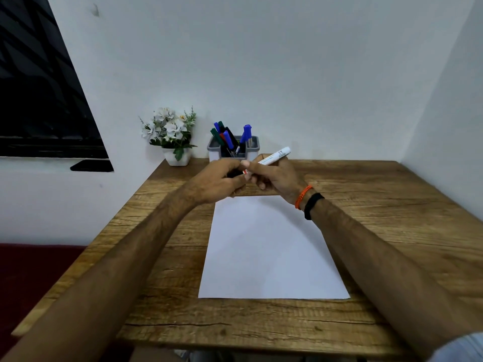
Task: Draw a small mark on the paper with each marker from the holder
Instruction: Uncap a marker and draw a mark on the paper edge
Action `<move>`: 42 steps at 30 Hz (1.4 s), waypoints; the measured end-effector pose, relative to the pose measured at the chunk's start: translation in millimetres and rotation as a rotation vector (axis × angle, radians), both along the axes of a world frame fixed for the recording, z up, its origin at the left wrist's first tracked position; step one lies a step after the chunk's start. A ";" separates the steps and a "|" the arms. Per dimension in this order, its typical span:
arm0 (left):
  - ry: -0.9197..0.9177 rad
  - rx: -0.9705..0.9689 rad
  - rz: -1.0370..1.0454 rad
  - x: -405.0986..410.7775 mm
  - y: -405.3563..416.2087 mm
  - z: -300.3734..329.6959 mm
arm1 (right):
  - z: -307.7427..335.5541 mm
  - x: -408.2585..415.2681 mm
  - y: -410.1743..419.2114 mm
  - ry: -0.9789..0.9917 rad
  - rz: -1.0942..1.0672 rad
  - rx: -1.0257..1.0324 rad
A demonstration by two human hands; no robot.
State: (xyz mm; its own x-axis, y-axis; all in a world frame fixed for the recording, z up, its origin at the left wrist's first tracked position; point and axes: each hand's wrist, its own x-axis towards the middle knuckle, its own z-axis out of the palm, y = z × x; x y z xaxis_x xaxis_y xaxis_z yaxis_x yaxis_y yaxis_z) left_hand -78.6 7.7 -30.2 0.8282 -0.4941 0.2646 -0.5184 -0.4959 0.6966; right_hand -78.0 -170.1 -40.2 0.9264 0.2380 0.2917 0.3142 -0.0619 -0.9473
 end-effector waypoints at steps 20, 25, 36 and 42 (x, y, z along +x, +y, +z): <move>-0.017 -0.047 -0.094 -10.1 -5.6 -8.3 | -10.0 3.0 1.2 0.141 0.137 0.140; -0.043 -0.080 -0.141 -10.8 -3.0 -12.1 | -11.7 2.5 2.4 0.176 0.193 0.183; -0.024 -0.100 -0.042 -8.3 3.7 -24.7 | -19.0 3.2 2.1 0.139 0.129 0.186; 0.012 0.189 0.162 0.0 33.2 -22.9 | -14.8 -0.7 0.2 0.092 0.111 0.178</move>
